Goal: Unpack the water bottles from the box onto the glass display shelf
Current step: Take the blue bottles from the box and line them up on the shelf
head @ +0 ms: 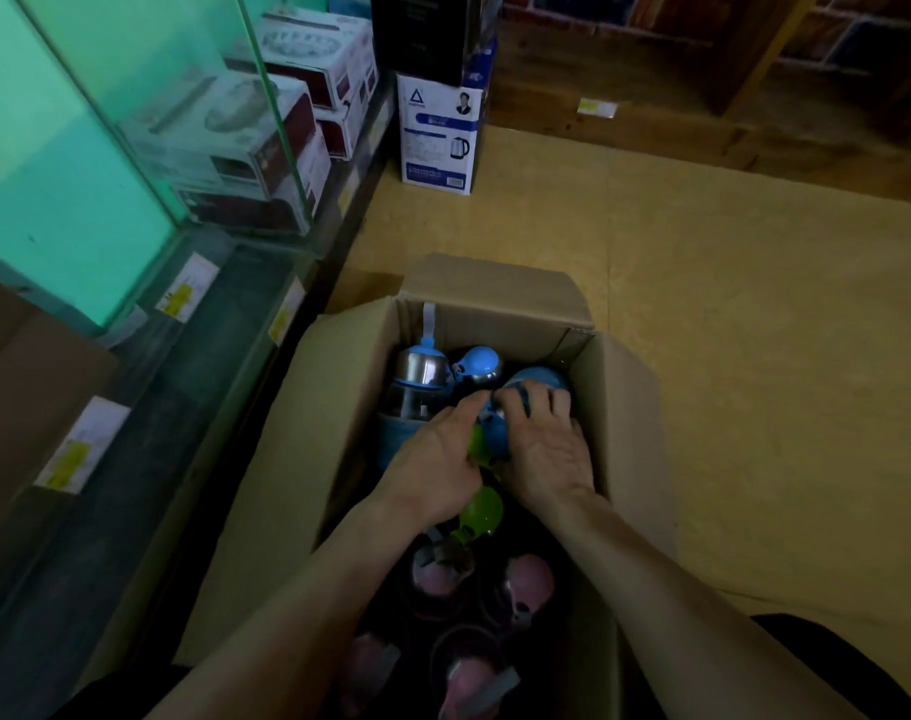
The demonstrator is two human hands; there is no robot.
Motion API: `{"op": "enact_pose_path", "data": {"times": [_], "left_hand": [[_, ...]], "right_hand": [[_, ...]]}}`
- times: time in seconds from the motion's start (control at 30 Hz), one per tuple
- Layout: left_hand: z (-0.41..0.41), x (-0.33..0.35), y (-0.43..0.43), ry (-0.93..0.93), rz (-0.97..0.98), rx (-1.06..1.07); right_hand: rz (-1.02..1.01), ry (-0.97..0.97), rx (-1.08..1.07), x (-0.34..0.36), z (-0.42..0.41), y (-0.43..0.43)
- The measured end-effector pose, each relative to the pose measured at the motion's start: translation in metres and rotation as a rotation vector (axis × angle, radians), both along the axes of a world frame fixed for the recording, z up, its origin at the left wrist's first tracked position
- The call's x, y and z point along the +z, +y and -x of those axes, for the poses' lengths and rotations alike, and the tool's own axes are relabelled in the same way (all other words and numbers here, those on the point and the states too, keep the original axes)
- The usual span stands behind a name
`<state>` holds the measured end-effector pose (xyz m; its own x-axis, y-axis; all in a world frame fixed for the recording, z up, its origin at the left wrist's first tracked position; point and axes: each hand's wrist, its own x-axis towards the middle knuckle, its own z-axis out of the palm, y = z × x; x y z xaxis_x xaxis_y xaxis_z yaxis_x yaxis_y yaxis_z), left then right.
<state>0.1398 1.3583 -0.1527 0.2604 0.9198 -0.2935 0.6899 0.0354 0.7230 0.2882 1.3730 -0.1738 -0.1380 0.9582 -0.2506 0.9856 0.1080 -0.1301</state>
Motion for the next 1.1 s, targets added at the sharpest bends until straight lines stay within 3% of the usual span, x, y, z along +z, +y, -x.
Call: {"op": "enact_pose_path", "data": {"times": [0.3,0.53,0.73,1.1], "left_hand": [[0.011,-0.003,0.004,-0.013,-0.108,0.010],[0.005,0.002,0.007,-0.207,-0.283,-0.025],[0.007,0.011,0.011,-0.217,-0.359,0.009],[0.009,0.013,0.008,-0.301,-0.183,0.086]], "right_hand": [[0.019,0.117,0.100,0.018,-0.013,-0.001],[-0.072,0.260,0.064,0.049,-0.013,-0.020],[-0.035,0.402,-0.020,0.073,-0.018,-0.025],[0.039,0.600,-0.220,0.088,-0.029,-0.013]]}}
